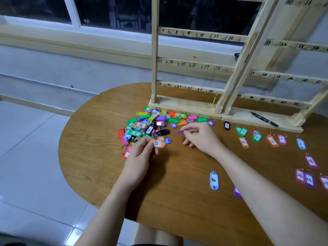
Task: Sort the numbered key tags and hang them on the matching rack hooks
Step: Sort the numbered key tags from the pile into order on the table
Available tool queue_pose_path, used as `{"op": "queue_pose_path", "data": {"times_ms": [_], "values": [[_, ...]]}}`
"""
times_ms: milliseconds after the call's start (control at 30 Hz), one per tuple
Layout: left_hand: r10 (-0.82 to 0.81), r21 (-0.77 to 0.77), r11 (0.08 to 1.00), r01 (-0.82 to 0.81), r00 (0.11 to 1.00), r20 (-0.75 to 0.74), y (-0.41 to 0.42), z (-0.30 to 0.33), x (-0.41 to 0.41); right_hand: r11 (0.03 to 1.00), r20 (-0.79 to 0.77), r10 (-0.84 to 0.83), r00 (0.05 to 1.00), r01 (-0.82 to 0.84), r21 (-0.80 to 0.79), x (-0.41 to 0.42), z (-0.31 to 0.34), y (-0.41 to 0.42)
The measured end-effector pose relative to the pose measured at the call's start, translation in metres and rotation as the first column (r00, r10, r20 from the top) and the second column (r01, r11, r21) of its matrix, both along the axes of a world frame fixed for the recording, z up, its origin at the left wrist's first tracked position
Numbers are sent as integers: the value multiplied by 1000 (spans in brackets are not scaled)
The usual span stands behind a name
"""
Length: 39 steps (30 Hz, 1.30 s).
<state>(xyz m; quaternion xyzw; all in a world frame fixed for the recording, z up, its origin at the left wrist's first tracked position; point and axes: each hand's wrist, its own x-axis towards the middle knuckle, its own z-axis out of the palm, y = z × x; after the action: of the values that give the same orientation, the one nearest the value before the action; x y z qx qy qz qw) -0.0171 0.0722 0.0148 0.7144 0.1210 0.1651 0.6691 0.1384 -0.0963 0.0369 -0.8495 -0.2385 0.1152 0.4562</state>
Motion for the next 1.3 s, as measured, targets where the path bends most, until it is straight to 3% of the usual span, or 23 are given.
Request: {"op": "queue_pose_path", "data": {"times_ms": [467, 667, 833, 1100, 1300], "values": [[-52, 116, 992, 51, 999, 6, -5, -5, -2, 983, -304, 18, 952, 39, 180, 6, -13, -21], [-12, 104, 995, 10, 1000, 17, -6, -2, -1, 966, -227, -23, 974, 80, 248, 3, -19, -24], [-18, 155, 988, 18, 1000, 0, -7, -1, -2, 990, -42, -52, 998, 57, 129, 2, -22, -28], [-12, 94, 996, 12, 1000, -4, -7, -1, -2, 990, 75, 69, 995, -59, -128, 0, -12, -25], [-7, 248, 968, 17, 999, -40, -11, -4, -3, 853, 85, 240, 967, -168, -494, -7, 10, -33]]}}
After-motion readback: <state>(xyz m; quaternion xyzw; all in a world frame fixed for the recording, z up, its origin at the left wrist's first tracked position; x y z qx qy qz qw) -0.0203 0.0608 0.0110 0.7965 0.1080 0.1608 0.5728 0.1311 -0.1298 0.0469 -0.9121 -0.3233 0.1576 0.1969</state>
